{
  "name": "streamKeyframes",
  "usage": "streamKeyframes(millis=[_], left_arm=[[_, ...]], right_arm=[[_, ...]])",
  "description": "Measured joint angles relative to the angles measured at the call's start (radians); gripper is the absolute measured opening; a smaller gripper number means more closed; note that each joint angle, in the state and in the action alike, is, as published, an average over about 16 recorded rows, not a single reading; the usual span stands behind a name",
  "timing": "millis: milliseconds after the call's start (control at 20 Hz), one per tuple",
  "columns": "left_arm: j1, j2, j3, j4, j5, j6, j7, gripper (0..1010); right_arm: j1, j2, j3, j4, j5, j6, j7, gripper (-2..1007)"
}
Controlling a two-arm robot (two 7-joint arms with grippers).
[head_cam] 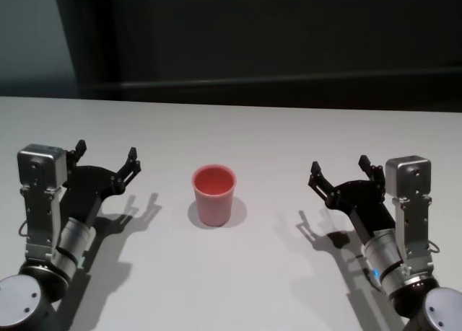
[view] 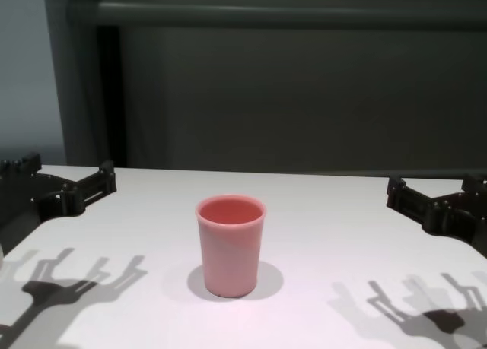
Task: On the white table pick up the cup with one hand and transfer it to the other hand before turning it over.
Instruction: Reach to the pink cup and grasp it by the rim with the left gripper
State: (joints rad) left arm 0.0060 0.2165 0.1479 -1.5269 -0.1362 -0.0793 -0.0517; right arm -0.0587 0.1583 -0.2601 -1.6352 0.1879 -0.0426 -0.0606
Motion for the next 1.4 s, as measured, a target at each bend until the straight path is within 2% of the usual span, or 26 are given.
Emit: streamKeyframes(millis=[350, 650, 950, 1400], left_arm=[[-0.005, 0.008, 0.006, -0.011, 0.027, -0.002, -0.016, 1001], [-0.022, 0.041, 0.016, -0.042, 0.081, -0.006, -0.056, 1001], [-0.054, 0.103, 0.029, -0.088, 0.153, -0.010, -0.124, 1001], [-0.139, 0.234, 0.069, -0.148, 0.265, -0.024, -0.258, 1001]], right_arm=[[0.000, 0.000, 0.000, 0.000, 0.000, 0.000, 0.000, 1002], [0.000, 0.000, 0.000, 0.000, 0.000, 0.000, 0.000, 1002], [0.000, 0.000, 0.000, 0.000, 0.000, 0.000, 0.000, 1002], [0.000, 0.000, 0.000, 0.000, 0.000, 0.000, 0.000, 1002]])
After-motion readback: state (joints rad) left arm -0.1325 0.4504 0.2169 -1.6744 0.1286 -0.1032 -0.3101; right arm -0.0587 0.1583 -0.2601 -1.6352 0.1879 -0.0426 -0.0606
